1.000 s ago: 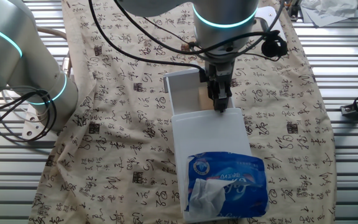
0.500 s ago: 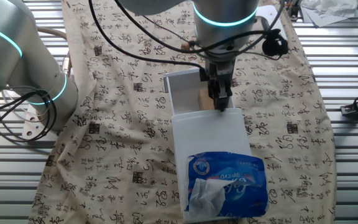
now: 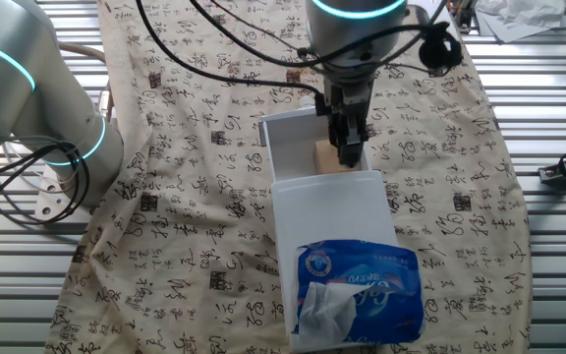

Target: Put things in the drawer

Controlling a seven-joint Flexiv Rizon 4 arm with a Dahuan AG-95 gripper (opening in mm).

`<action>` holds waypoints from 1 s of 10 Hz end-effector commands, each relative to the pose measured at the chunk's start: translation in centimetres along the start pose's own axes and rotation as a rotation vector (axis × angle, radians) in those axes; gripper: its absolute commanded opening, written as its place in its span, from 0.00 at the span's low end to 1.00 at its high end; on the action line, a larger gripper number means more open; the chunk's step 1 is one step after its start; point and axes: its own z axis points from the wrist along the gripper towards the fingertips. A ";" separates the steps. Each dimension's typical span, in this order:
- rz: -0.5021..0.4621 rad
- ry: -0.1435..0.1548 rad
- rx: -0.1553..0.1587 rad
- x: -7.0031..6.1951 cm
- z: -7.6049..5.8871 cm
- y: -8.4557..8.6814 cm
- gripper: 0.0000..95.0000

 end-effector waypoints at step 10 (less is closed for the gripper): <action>0.126 0.000 0.009 -0.7 -2.9 6.1 0.00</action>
